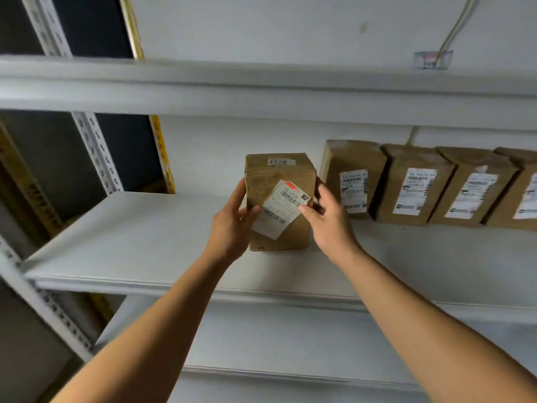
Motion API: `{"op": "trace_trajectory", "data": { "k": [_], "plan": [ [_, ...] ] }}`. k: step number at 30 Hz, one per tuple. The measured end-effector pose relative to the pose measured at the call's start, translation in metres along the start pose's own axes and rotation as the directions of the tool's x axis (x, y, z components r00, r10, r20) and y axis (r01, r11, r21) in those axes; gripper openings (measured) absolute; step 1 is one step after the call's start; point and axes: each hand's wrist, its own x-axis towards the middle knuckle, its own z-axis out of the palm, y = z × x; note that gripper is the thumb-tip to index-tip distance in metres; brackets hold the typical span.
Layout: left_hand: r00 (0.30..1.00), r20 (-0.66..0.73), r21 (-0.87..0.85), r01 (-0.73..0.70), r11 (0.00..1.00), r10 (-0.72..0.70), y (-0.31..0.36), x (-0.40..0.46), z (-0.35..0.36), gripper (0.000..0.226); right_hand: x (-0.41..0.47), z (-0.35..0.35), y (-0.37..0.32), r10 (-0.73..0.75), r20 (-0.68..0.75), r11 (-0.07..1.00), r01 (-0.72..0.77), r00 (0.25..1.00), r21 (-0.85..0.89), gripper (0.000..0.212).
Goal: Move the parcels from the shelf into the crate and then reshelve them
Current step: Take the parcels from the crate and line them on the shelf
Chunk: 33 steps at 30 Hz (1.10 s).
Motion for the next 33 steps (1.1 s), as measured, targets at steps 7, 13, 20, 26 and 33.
{"op": "trace_trajectory", "data": {
  "k": [7, 13, 20, 26, 33],
  "plan": [
    [1.0, 0.019, 0.036, -0.013, 0.999, 0.012, -0.025, 0.042, -0.001, 0.064, 0.037, 0.022, 0.029, 0.035, -0.061, 0.999, -0.036, 0.997, -0.023, 0.054],
    [0.993, 0.119, -0.114, 0.037, 0.993, -0.023, -0.047, 0.095, 0.008, 0.067, 0.072, 0.04, 0.047, 0.151, -0.198, 0.983, -0.168, 0.969, -0.075, 0.055],
    [0.971, 0.238, -0.241, 0.025, 0.97, 0.035, -0.063, 0.144, 0.027, 0.066, 0.091, 0.044, 0.045, 0.209, -0.39, 0.94, -0.295, 0.897, -0.174, 0.064],
    [0.975, 0.213, -0.228, -0.009, 0.974, 0.059, -0.064, 0.156, 0.04, 0.066, 0.103, 0.044, 0.052, 0.227, -0.444, 0.905, -0.357, 0.867, -0.233, 0.057],
    [0.981, 0.193, -0.198, 0.019, 0.98, 0.02, -0.067, 0.157, 0.04, 0.067, 0.103, 0.043, 0.047, 0.232, -0.428, 0.89, -0.368, 0.874, -0.269, 0.056]
  ]
}}
